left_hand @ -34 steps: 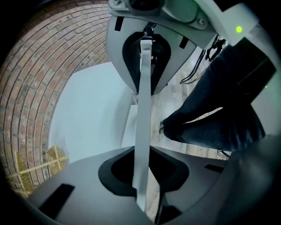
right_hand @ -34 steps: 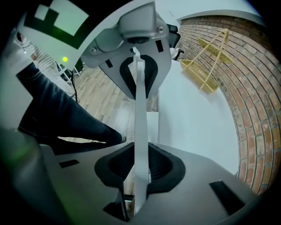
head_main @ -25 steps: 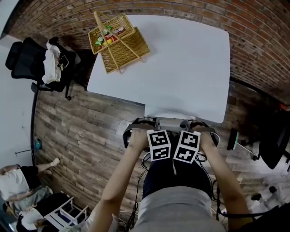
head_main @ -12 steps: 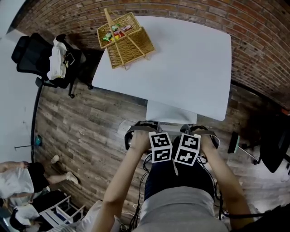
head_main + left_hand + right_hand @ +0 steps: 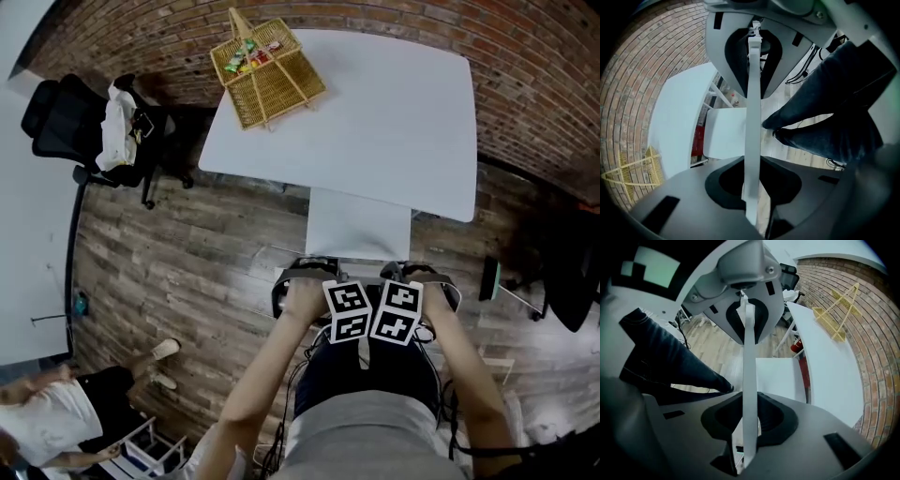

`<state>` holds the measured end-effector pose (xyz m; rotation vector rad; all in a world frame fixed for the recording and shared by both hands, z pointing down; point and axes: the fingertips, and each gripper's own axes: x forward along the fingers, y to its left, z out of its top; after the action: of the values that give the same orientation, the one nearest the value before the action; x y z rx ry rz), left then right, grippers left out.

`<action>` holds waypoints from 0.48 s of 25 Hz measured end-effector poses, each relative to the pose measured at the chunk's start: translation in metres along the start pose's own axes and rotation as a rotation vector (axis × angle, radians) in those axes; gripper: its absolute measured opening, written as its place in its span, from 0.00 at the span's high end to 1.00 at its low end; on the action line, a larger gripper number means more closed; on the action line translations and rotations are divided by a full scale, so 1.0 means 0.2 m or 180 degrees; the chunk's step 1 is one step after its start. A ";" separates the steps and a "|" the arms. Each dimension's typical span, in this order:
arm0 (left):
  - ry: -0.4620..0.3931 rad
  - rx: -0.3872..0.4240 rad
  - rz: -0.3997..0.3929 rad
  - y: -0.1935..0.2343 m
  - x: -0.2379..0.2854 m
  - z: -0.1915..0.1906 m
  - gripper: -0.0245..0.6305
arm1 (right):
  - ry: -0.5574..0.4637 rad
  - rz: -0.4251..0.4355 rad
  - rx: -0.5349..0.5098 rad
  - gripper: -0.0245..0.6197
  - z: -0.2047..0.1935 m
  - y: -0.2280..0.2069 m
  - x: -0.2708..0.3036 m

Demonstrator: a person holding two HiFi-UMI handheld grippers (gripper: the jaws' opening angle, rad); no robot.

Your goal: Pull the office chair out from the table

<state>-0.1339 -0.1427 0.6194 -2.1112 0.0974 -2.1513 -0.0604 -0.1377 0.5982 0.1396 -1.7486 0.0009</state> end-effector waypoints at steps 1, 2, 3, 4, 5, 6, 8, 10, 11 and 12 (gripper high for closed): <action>-0.0003 0.0012 -0.0008 -0.04 0.00 -0.01 0.84 | 0.0019 0.0005 0.0024 0.84 0.01 0.04 0.00; -0.0005 0.0025 -0.0019 -0.07 -0.01 -0.02 0.84 | 0.0034 0.0005 0.0046 0.84 0.01 0.07 0.00; -0.0008 0.0042 -0.0028 -0.10 -0.01 -0.02 0.84 | 0.0039 0.0000 0.0069 0.84 0.02 0.10 0.00; -0.0014 0.0064 -0.0031 -0.12 -0.02 -0.03 0.84 | 0.0035 -0.0007 0.0095 0.84 0.02 0.12 -0.01; -0.0023 0.0085 -0.0028 -0.15 -0.02 -0.03 0.84 | 0.0030 -0.0012 0.0120 0.83 0.03 0.15 -0.01; -0.0030 0.0101 -0.0020 -0.17 -0.02 -0.04 0.84 | 0.0029 -0.0014 0.0140 0.83 0.03 0.17 -0.01; -0.0021 0.0116 -0.0008 -0.22 -0.03 -0.04 0.84 | 0.0031 -0.0004 0.0163 0.83 0.04 0.23 -0.01; 0.0014 0.0130 -0.0015 -0.26 -0.04 -0.05 0.84 | 0.0029 0.0017 0.0172 0.83 0.04 0.28 -0.02; 0.0025 0.0141 -0.0008 -0.28 -0.04 -0.06 0.84 | 0.0026 0.0021 0.0172 0.83 0.04 0.30 -0.02; 0.0020 0.0148 0.0006 -0.30 -0.04 -0.06 0.84 | 0.0022 0.0017 0.0173 0.83 0.05 0.32 -0.02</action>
<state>-0.1483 -0.0828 0.6182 -2.0784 0.0494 -2.1380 -0.0750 -0.0748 0.5975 0.1742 -1.7427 0.0527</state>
